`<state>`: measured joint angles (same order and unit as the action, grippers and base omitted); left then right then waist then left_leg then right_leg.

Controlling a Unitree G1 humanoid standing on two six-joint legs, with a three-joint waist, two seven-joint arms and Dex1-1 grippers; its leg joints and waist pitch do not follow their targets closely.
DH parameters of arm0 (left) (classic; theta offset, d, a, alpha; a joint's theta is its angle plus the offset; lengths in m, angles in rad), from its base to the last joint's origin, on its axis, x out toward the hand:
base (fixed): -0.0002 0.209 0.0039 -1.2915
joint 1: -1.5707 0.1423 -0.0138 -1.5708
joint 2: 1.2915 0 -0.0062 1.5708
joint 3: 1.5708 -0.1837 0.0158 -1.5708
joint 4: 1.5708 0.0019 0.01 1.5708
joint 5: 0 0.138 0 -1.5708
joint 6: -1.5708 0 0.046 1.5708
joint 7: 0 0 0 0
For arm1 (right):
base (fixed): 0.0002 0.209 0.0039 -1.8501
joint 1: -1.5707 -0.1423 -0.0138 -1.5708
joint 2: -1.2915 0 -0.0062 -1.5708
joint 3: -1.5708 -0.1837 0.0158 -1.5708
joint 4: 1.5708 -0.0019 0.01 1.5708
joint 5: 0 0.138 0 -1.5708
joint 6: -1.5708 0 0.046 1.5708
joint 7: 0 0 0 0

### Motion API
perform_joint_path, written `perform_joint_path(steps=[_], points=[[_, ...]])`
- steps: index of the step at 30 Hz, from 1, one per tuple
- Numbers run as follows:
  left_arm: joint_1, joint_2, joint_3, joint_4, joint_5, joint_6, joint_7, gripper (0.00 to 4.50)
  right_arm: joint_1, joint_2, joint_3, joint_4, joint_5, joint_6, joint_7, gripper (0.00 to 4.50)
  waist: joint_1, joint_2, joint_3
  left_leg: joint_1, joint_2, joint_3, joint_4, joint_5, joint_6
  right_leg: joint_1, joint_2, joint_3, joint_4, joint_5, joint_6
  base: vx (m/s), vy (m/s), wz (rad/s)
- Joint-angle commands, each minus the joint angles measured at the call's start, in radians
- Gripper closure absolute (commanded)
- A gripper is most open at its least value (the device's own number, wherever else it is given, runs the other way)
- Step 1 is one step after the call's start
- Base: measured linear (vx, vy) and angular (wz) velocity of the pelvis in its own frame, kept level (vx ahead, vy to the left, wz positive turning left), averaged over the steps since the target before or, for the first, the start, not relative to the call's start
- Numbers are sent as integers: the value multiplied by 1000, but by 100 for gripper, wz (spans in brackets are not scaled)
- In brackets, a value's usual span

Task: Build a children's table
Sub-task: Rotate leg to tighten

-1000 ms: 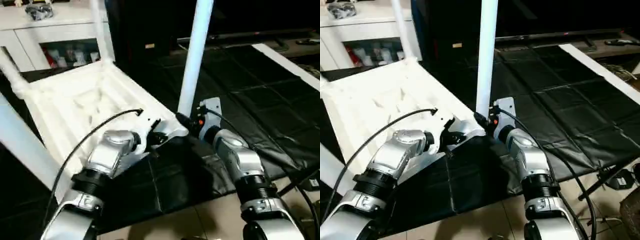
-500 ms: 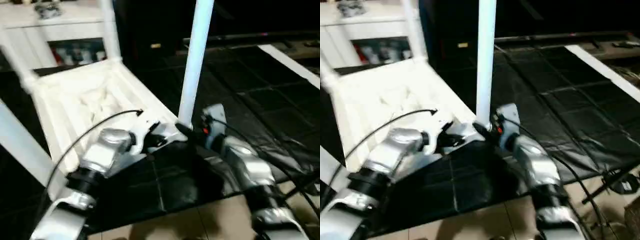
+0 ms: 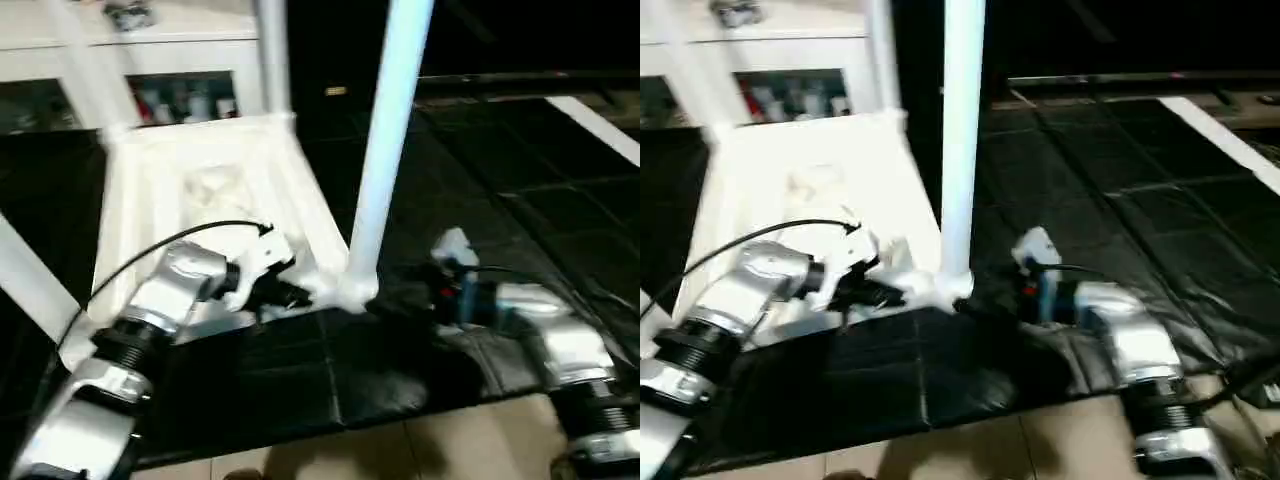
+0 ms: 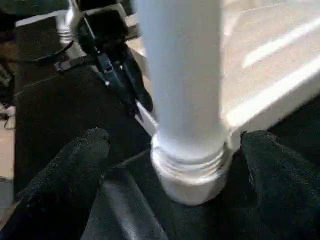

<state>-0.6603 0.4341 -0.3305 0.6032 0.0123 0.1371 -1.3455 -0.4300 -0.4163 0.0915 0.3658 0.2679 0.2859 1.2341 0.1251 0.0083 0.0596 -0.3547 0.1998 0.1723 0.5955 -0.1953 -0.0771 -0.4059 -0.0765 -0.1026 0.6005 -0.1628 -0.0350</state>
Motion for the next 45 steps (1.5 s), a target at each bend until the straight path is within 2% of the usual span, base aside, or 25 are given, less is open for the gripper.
perform_joint_path(steps=[1, 4, 5, 7, 8, 16, 22, 24, 26, 31, 35, 39, 41, 42, 43, 44, 45], points=[[-25, -13, -47, -31, -7, -56, -87, 450, -17, -16, 13, -1, 0, -24, 36, 3, -5, 8, -77, 8, 37, -5, -65, -158, 55, 61, -76, 57, -68, -218, -206, 0, 0, 0], [-23, -11, -59, -26, -3, -78, -116, 450, -26, -32, 36, 8, 1, -34, 88, 3, 4, 9, -76, 11, 39, -4, -65, -161, 50, 59, -75, 58, -69, -223, -206, 0, 0, 0], [-21, -9, -64, -28, -4, -88, -131, 450, -29, -39, 49, 8, 6, -32, 120, 3, 6, 5, -77, 10, 39, -4, -66, -159, 51, 60, -75, 58, -69, -223, -205, 0, 0, 0], [-20, -8, -66, -27, -5, -93, -139, 450, -30, -42, 54, 8, 10, -29, 136, 3, 9, 5, -77, 7, 39, -5, -66, -157, 52, 62, -76, 57, -67, -227, -202, 0, 0, 0], [-21, -8, -68, -23, -5, -100, -146, 450, -33, -43, 58, 10, 17, -29, 160, 3, 8, -1, -77, 6, 38, -4, -66, -155, 51, 62, -76, 57, -68, -234, -198, 0, 0, 0], [-28, -2, -82, 0, 11, -143, -167, 450, -60, -49, 106, 46, 8, -10, 237, 79, 8, 2, -78, 6, 38, -5, -64, -144, 52, 62, -75, 56, -67, -239, -195, 0, 0, 0], [-27, -1, -84, 1, 13, -148, -172, 450, -72, -42, 110, 69, 10, -5, 254, 124, 8, 2, -78, 6, 37, -4, -64, -144, 52, 62, -74, 55, -68, -242, -196, 0, 0, 0], [-26, 0, -86, 4, 13, -151, -172, 450, -76, -38, 112, 77, 9, -6, 256, 153, 8, 1, -79, 6, 37, -4, -63, -144, 52, 62, -74, 55, -68, -243, -195, 0, 0, 0], [-26, 1, -87, 5, 15, -153, -172, 450, -78, -34, 114, 82, 9, -7, 257, 153, 8, 1, -79, 6, 37, -4, -63, -141, 51, 62, -74, 55, -67, -239, -194, 0, 0, 0], [-22, 4, -87, 5, 17, -153, -170, 450, -74, -29, 117, 84, 20, 3, 260, 209, 9, 3, -80, 6, 38, -5, -63, -136, 51, 62, -75, 56, -65, -226, -200, 0, 0, 0], [-19, 1, -80, 6, 15, -140, -156, 450, -66, -24, 114, 76, 27, 8, 259, 228, 9, 2, -79, 6, 39, -4, -63, -138, 50, 62, -74, 56, -64, -222, -203, 0, 0, 0], [-16, -28, -38, -3, -10, -59, -80, 450, -29, 1, 87, 22, 57, 34, 203, 238, 11, 3, -77, 9, 38, -4, -64, -155, 45, 60, -76, 56, -69, -253, -195, 0, 0, 0], [-9, -42, -19, -33, -20, 5, -33, 450, -8, 38, 68, 7, 40, 39, 94, 240, 9, 2, -76, 8, 39, -5, -66, -158, 36, 62, -77, 56, -70, -277, -185, 0, 0, 0], [-6, -49, -12, -44, -24, 29, -15, 450, -3, 53, 66, 3, 27, 47, 46, 242, 6, 2, -73, 8, 35, -6, -67, -170, 30, 61, -76, 54, -76, -316, -172, 0, 0, 0], [0, -66, 3, -69, -29, 86, 31, 450, 0, 98, 60, 7, -12, 55, -80, 242, 1, 5, -72, 10, 35, -7, -69, -184, 18, 59, -77, 54, -79, -351, -160, 0, 0, 0], [0, -66, 3, -69, -29, 87, 31, 450, 0, 98, 60, 7, -12, 55, -80, 242, -4, 3, -71, 7, 34, -8, -70, -185, 11, 60, -77, 54, -79, -360, -153, 0, 0, 0], [6, -83, 16, -91, -35, 136, 68, 450, -5, 136, 50, 22, -38, 56, -175, 244, -16, 2, -68, 5, 29, -11, -73, -203, 1, 62, -76, 50, -85, -412, -134, 0, 0, 0]])
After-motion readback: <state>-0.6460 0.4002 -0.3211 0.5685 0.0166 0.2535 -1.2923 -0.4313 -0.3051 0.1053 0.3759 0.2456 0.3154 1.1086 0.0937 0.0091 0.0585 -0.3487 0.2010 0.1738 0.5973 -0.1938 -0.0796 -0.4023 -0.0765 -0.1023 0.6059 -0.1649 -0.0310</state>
